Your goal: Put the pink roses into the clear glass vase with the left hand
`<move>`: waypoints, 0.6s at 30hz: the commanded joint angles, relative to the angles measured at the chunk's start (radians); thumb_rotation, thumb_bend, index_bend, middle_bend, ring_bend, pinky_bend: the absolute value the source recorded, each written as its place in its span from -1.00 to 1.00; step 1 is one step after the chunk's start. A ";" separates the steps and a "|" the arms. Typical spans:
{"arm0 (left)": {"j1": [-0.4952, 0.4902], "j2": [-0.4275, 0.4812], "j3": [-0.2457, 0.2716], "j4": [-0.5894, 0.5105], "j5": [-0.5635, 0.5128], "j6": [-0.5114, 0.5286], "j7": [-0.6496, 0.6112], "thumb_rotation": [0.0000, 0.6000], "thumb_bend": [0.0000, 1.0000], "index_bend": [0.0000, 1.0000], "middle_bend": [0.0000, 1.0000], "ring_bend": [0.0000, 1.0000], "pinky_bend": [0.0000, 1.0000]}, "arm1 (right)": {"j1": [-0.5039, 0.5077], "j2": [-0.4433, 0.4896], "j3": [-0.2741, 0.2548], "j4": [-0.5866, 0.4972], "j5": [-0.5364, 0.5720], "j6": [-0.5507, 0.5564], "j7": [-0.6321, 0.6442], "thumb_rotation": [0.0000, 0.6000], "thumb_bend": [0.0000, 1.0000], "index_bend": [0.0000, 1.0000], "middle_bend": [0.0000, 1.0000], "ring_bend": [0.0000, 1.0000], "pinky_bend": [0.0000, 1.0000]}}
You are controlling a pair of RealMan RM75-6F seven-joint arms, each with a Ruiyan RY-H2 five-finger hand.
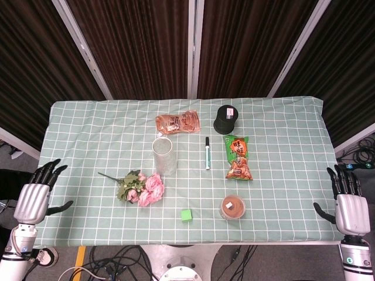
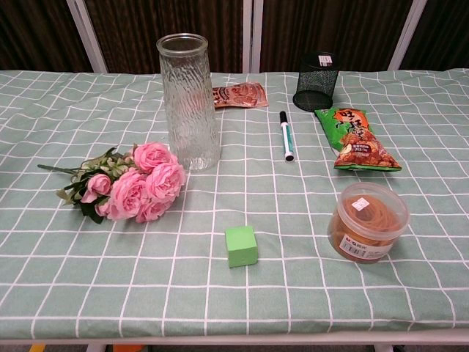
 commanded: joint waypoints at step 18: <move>-0.045 -0.005 0.020 -0.019 0.042 -0.062 -0.055 1.00 -1.00 -0.71 -0.91 -0.88 -0.72 | 0.004 0.010 0.013 -0.025 0.000 0.011 -0.006 1.00 -0.81 -1.00 -1.00 -1.00 -1.00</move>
